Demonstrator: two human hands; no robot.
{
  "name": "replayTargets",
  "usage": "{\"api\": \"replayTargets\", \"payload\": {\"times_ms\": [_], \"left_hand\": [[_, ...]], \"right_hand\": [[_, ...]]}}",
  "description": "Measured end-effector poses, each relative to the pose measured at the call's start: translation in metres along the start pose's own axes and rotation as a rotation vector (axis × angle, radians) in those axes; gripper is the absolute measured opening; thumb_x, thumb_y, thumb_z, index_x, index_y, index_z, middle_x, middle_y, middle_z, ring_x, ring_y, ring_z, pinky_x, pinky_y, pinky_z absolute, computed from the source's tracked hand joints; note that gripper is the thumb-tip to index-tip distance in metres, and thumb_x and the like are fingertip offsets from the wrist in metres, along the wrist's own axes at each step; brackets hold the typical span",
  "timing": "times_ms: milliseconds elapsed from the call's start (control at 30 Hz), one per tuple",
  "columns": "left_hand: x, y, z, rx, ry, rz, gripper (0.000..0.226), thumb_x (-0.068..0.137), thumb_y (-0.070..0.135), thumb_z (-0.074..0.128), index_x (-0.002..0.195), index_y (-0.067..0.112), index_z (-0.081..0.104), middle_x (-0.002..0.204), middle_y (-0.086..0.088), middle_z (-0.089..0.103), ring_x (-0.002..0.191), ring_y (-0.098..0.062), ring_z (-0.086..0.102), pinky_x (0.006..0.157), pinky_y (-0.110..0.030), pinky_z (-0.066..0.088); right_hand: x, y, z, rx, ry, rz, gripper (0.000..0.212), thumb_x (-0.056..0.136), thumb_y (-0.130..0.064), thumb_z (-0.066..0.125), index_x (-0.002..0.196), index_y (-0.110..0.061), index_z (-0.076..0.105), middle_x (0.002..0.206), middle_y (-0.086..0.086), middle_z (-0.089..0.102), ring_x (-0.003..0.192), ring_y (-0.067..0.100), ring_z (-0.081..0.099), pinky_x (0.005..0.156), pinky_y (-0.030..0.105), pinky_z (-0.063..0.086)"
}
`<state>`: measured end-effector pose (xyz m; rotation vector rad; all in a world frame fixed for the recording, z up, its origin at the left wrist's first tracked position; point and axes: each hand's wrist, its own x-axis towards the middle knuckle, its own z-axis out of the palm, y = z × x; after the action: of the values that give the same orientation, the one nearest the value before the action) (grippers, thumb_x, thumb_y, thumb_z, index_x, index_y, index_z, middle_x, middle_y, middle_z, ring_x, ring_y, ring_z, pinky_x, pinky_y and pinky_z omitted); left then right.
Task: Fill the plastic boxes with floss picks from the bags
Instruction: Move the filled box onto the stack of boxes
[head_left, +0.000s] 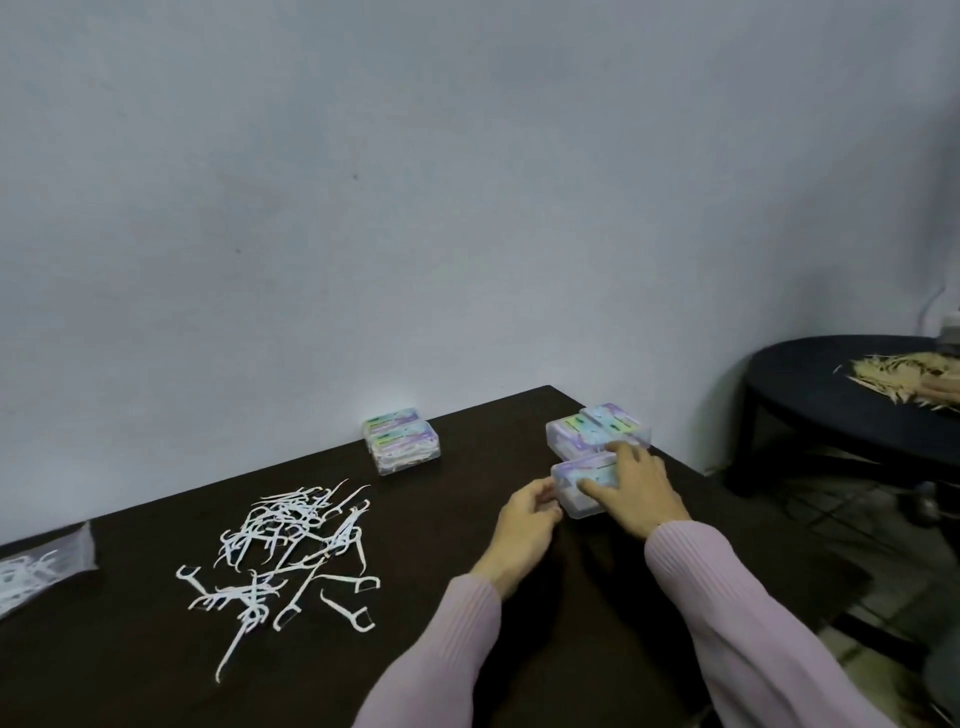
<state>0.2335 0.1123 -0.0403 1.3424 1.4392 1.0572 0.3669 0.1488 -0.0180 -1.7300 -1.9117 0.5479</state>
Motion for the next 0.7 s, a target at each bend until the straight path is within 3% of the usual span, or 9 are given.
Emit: {"api": "replayTargets", "payload": {"times_ms": [167, 267, 367, 500, 600, 700], "left_hand": [[-0.003, -0.003, -0.011, -0.028, 0.056, 0.0, 0.036, 0.094, 0.002, 0.047, 0.126, 0.019, 0.053, 0.123, 0.004, 0.061, 0.105, -0.002, 0.057, 0.091, -0.019, 0.047], [-0.011, -0.005, -0.029, -0.01, 0.107, -0.002, 0.035, 0.094, 0.005, 0.05, 0.125, 0.02, 0.054, 0.114, 0.009, 0.06, 0.099, 0.001, 0.057, 0.081, -0.014, 0.046], [-0.018, -0.01, -0.052, 0.0, 0.205, 0.007, 0.037, 0.093, 0.004, 0.05, 0.128, 0.017, 0.053, 0.119, 0.006, 0.06, 0.104, -0.003, 0.055, 0.087, -0.016, 0.043], [-0.034, -0.02, -0.076, 0.062, 0.219, 0.038, 0.041, 0.092, 0.001, 0.05, 0.13, 0.017, 0.05, 0.118, 0.007, 0.059, 0.109, -0.004, 0.055, 0.092, -0.016, 0.043], [-0.041, -0.031, -0.09, 0.275, 0.269, 0.086, 0.05, 0.095, 0.001, 0.043, 0.143, 0.014, 0.035, 0.142, 0.002, 0.044, 0.131, -0.009, 0.039, 0.108, -0.02, 0.028], [-0.041, -0.043, -0.103, 0.793, 0.288, 0.094, 0.055, 0.101, 0.017, 0.035, 0.151, 0.015, 0.012, 0.157, 0.001, 0.018, 0.144, -0.01, 0.013, 0.117, -0.029, 0.005]], "right_hand": [[-0.003, -0.01, 0.011, 0.088, -0.05, -0.06, 0.064, 0.083, -0.027, 0.064, 0.138, -0.018, 0.03, 0.141, 0.008, 0.034, 0.13, 0.023, 0.027, 0.106, 0.038, 0.031], [-0.006, -0.022, 0.021, 0.124, -0.127, -0.089, 0.07, 0.08, -0.023, 0.068, 0.138, -0.022, 0.028, 0.143, 0.007, 0.027, 0.134, 0.026, 0.018, 0.11, 0.042, 0.025], [-0.007, -0.039, 0.036, 0.13, -0.171, -0.15, 0.071, 0.078, -0.02, 0.071, 0.136, -0.024, 0.03, 0.141, 0.005, 0.029, 0.135, 0.024, 0.017, 0.111, 0.042, 0.024], [-0.006, -0.059, 0.054, 0.092, -0.165, -0.193, 0.07, 0.076, -0.023, 0.073, 0.133, -0.025, 0.033, 0.137, 0.005, 0.029, 0.133, 0.022, 0.021, 0.109, 0.039, 0.028], [-0.004, -0.072, 0.065, 0.085, -0.167, -0.2, 0.066, 0.075, -0.023, 0.074, 0.13, -0.024, 0.038, 0.134, 0.005, 0.03, 0.129, 0.02, 0.03, 0.106, 0.038, 0.033], [-0.003, -0.082, 0.075, 0.101, -0.168, -0.199, 0.065, 0.074, -0.023, 0.075, 0.13, -0.02, 0.04, 0.133, 0.005, 0.03, 0.125, 0.019, 0.037, 0.106, 0.037, 0.037]]}}
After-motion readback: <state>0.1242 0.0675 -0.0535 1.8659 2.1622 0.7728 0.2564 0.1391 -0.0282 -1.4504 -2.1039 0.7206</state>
